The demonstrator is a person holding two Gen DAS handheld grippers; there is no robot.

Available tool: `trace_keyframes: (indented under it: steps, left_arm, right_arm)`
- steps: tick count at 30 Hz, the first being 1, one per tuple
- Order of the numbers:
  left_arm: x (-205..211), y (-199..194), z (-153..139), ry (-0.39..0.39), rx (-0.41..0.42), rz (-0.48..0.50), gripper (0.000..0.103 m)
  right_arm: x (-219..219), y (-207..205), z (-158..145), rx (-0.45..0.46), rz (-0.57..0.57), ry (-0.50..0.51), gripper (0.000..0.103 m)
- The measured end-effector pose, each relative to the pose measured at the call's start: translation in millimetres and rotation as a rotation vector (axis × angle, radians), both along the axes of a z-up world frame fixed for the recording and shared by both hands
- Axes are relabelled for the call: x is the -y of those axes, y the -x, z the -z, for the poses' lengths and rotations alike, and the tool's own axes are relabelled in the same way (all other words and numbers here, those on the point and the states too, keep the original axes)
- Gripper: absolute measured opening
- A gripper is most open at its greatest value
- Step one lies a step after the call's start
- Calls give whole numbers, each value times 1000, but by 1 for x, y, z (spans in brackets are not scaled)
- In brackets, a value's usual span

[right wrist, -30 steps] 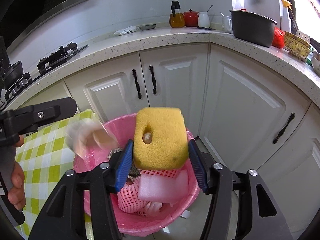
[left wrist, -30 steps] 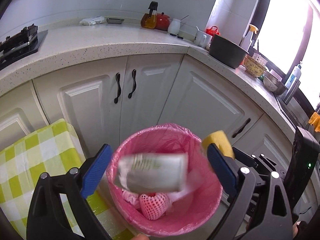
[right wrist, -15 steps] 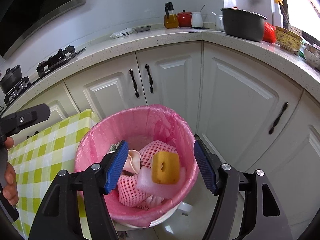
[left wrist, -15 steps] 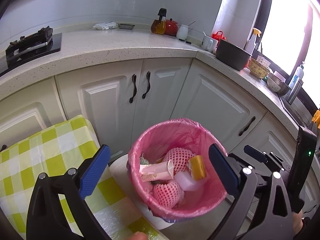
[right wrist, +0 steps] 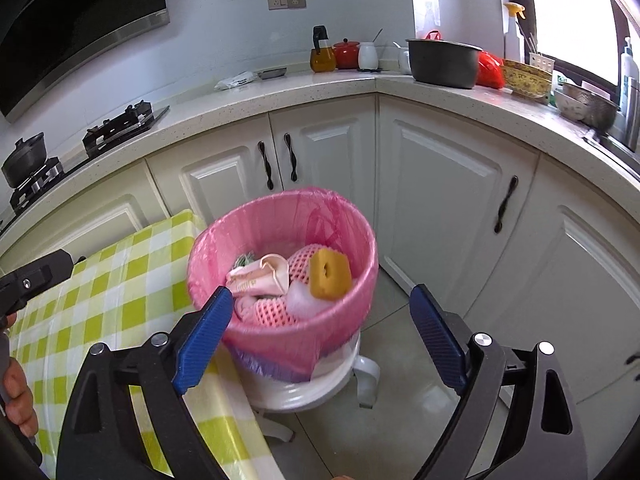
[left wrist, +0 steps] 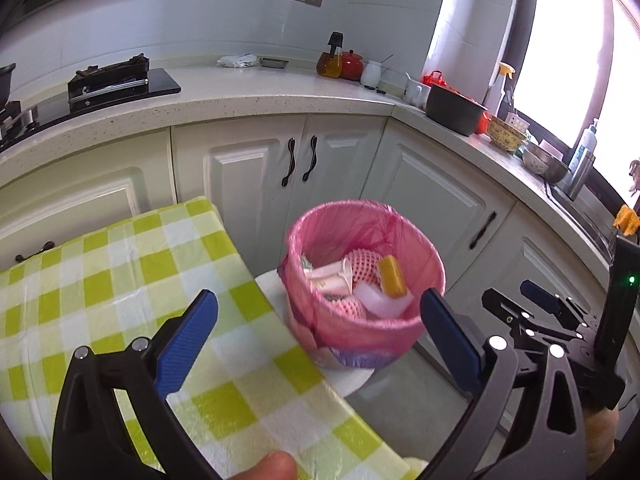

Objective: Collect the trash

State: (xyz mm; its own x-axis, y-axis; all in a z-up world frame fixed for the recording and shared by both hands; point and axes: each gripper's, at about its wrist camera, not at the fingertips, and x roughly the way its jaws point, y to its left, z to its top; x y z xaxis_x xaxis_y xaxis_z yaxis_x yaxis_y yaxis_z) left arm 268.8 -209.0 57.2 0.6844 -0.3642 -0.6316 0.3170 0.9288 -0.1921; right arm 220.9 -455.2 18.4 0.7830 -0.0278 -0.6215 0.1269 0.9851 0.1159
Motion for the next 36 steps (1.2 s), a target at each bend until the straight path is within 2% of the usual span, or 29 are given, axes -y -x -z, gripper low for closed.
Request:
trace_keyframes:
  steps: [5, 10, 16, 36]
  left_arm:
    - [0, 31, 10, -66, 14, 18, 98]
    - [8, 40, 21, -116, 14, 61, 98]
    - [15, 43, 24, -124, 16, 90, 98]
    - [9, 37, 23, -123, 18, 77, 98]
  right_arm:
    - [-12, 31, 4, -1, -21, 21, 85]
    - [-13, 46, 6, -8, -21, 26, 85]
    - [-14, 46, 5, -14, -29, 19, 85]
    - [-19, 39, 3, -8, -43, 20, 85]
